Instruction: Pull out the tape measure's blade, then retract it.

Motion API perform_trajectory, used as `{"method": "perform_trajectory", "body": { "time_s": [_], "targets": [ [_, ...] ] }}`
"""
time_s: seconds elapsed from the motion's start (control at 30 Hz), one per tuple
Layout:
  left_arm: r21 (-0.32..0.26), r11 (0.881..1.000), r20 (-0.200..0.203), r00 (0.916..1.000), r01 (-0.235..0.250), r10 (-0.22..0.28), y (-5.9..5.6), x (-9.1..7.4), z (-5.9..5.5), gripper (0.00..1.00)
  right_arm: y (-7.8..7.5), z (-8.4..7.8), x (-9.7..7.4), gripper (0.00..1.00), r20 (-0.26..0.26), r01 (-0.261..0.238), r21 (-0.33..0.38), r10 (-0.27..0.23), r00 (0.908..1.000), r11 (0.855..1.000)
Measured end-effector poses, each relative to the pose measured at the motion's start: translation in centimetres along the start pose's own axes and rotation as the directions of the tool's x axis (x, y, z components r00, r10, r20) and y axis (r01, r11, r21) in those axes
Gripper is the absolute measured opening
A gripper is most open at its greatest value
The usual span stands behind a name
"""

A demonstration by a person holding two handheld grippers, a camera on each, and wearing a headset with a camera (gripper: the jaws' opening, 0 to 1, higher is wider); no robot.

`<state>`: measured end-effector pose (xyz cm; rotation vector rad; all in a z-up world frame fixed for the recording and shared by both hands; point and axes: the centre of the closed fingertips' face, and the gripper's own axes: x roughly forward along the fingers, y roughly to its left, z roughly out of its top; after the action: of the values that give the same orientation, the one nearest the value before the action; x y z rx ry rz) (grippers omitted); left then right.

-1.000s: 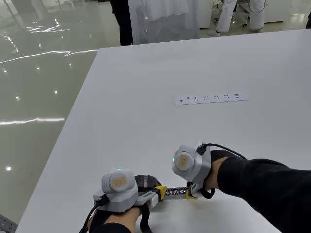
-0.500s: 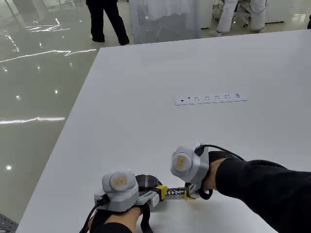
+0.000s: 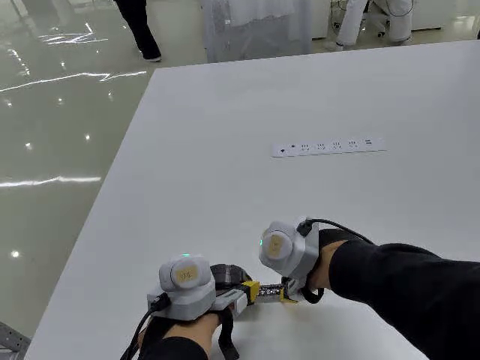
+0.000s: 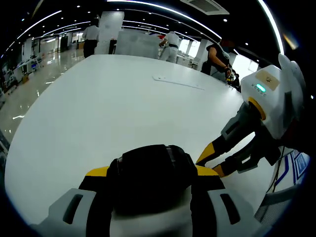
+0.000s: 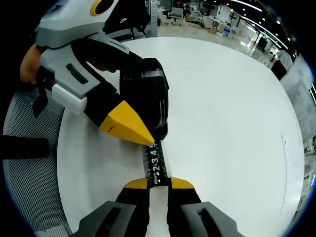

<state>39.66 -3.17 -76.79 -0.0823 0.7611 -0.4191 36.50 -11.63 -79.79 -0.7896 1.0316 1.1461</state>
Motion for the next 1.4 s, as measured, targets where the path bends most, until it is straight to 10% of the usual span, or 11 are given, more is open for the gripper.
{"method": "perform_trajectory", "body": {
  "time_s": [1.4],
  "targets": [
    [-0.026, 0.999, 0.007, 0.9997, 0.025, -0.025, 0.0, -0.1, 0.0, 0.59, 0.2, 2.0, 0.7, 0.08, 0.087, -0.002, -0.004, 0.002, 0.9962, 1.000]
  ]
}}
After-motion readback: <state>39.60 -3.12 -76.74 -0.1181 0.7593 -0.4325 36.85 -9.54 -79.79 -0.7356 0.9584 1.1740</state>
